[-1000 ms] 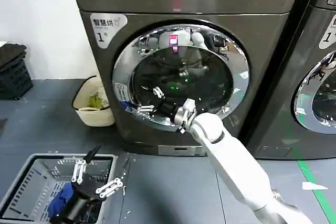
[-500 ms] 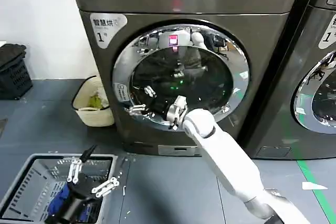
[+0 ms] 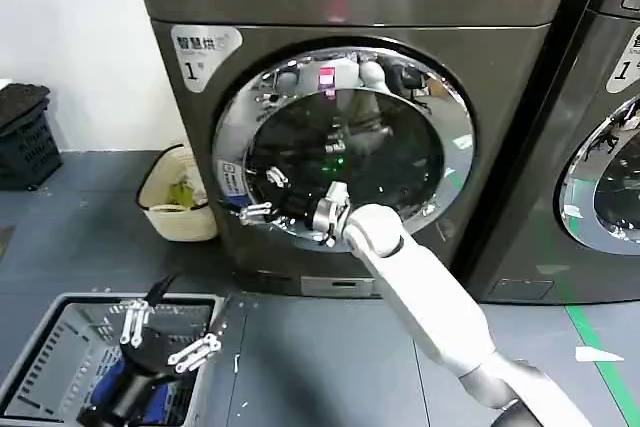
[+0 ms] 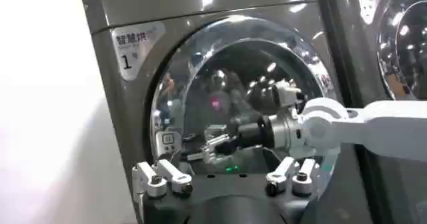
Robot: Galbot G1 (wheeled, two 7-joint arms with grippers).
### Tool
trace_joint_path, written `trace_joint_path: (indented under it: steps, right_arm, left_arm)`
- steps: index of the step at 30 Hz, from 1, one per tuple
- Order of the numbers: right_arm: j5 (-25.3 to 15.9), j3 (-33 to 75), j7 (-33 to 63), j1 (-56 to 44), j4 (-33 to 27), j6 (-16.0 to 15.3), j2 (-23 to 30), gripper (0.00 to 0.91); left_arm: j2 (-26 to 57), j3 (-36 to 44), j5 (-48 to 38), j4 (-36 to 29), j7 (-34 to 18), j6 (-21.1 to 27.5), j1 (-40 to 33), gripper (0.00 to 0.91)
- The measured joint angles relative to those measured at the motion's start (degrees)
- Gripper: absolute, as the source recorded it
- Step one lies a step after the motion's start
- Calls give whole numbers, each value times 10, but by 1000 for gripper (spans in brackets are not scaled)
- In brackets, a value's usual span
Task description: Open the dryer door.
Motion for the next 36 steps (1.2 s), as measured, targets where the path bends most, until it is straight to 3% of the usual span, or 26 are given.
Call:
trace_joint_path:
  steps: [8,20,36]
  right_arm:
    - [6,-3,-26,-7,14,4,-13,907]
    - [45,-8,-84,-36,82,21,-76,907]
    - [88,11,-213,-68,139,80,-144,907]
  left_arm:
    - [6,-18,-22,4,0,2,-5,907]
    - [50,-78,-97,57,-1,8,-46,907]
    - [127,-119,-128,121,-4,10,-100,907]
